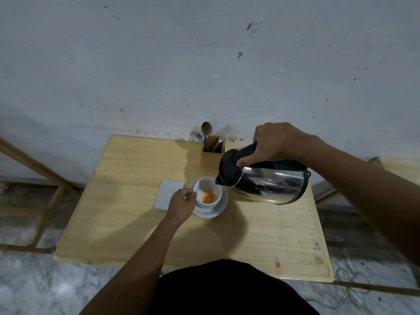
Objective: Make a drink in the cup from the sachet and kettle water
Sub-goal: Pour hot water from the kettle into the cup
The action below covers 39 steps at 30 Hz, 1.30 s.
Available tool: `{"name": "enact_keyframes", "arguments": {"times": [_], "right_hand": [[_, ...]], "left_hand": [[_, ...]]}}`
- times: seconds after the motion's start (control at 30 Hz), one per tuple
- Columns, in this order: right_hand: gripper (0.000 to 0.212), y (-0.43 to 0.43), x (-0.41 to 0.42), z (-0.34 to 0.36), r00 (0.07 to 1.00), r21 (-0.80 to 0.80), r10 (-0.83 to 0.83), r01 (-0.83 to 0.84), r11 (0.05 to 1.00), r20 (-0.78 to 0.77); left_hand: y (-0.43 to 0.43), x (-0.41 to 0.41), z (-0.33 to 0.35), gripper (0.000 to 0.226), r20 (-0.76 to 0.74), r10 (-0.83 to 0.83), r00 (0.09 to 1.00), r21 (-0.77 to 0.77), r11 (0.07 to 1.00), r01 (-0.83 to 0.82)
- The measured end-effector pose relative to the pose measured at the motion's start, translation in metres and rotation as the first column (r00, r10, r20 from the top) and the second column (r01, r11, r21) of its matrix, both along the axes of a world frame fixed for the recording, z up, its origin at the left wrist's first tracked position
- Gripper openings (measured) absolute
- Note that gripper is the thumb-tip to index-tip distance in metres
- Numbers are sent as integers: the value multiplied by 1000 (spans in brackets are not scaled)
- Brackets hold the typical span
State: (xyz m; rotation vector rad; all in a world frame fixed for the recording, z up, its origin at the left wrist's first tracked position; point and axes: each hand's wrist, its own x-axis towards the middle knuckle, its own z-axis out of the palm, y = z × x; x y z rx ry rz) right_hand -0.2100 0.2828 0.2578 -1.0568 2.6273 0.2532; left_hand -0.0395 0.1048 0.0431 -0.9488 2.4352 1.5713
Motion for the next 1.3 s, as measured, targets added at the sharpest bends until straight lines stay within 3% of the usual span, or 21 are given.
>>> {"name": "enact_keyframes", "arguments": {"times": [0.3, 1.3], "right_hand": [[71, -8, 9, 11, 1000, 43, -2, 2, 999, 7], [72, 5, 0, 15, 1000, 81, -14, 12, 997, 19]], "left_hand": [[-6, -1, -3, 14, 0, -25, 1000, 8, 1000, 25], [-1, -6, -2, 28, -32, -15, 999, -104, 994, 12]]}}
